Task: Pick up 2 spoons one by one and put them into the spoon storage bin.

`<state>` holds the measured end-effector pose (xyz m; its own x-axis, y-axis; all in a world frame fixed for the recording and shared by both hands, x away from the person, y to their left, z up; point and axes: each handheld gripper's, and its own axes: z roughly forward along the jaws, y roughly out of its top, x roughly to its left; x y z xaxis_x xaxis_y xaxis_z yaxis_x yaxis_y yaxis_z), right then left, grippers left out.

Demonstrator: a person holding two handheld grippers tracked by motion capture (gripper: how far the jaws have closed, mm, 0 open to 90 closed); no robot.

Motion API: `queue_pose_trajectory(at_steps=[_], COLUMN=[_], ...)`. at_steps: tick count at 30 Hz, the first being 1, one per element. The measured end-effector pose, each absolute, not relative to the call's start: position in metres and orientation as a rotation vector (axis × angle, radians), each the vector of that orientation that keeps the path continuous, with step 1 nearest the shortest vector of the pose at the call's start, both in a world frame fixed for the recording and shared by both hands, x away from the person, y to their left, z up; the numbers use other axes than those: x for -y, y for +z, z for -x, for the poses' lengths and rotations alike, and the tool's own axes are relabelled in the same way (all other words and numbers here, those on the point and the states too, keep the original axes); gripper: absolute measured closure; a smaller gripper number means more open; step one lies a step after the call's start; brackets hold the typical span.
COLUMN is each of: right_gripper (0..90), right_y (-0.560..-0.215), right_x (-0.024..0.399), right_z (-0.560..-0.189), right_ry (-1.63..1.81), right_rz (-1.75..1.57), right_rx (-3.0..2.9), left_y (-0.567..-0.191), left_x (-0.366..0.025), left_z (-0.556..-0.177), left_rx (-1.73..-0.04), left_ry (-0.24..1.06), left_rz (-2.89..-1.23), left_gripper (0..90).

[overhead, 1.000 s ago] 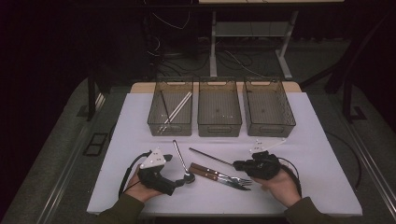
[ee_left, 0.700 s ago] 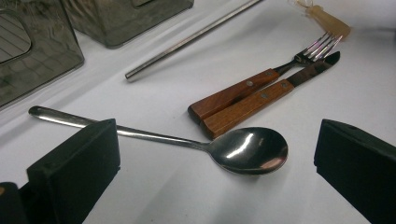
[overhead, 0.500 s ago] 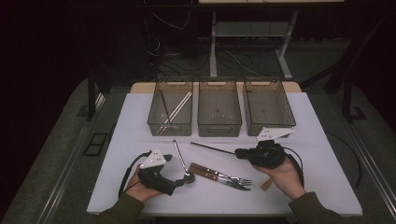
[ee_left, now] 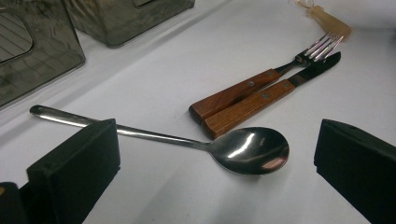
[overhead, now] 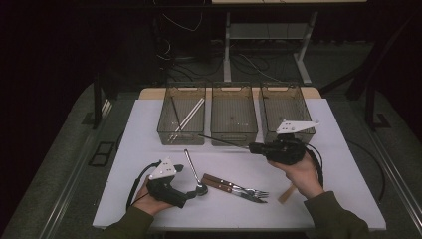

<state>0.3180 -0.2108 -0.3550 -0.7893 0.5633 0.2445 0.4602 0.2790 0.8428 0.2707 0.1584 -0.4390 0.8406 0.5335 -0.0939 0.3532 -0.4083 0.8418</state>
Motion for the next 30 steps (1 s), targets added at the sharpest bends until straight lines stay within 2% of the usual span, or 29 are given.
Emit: queue_pose_trajectory(at_steps=[20,30], right_gripper=[86.8,86.7], right_y=[-0.308,-0.303], right_x=[0.169,0.139], right_z=[-0.375,-0.414], right_ry=[1.504,1.453], right_rz=[-0.949,-0.998], right_rx=[-2.357,-2.334], left_y=[-0.438,-0.437], left_x=[-0.159,-0.159], left_z=[-0.27,-0.269], left_rx=[-0.643,-0.637], left_ry=[0.231,0.229], left_rz=[-2.039,-2.04], left_gripper=[0.0,0.0])
